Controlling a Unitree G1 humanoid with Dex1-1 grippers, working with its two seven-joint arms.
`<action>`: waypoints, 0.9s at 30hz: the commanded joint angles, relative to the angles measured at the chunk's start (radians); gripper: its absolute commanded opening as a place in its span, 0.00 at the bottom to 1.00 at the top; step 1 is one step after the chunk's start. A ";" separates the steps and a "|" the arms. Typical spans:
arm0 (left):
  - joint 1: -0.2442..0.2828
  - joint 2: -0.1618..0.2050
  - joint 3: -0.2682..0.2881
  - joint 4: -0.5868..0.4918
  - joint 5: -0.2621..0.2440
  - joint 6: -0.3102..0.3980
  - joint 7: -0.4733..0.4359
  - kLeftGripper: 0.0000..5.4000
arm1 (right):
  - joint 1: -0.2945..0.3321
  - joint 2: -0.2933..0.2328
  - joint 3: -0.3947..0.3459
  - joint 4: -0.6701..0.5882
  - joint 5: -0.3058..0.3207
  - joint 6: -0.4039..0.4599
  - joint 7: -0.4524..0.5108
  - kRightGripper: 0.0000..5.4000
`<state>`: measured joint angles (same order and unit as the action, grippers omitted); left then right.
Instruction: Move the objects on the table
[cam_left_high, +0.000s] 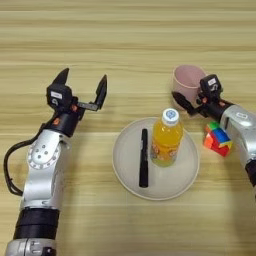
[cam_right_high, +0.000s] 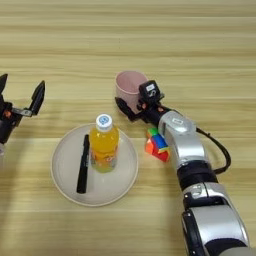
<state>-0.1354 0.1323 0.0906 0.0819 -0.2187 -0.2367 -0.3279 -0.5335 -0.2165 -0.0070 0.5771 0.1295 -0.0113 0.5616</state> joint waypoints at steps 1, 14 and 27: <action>-0.006 0.000 -0.008 0.009 0.014 -0.006 0.003 1.00 | 0.007 -0.010 -0.004 -0.074 0.017 0.004 0.017 0.78; -0.008 -0.001 -0.018 0.010 0.014 -0.011 0.006 1.00 | 0.082 -0.091 -0.049 -0.455 0.129 0.146 0.069 0.78; 0.060 0.053 -0.122 -0.141 -0.009 0.026 -0.135 1.00 | 0.124 -0.199 -0.050 -0.723 0.217 0.290 0.139 0.78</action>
<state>-0.1017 0.1516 0.0046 -0.0066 -0.2206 -0.2275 -0.4041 -0.4223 -0.3835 -0.0579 -0.1037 0.3246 0.2552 0.6705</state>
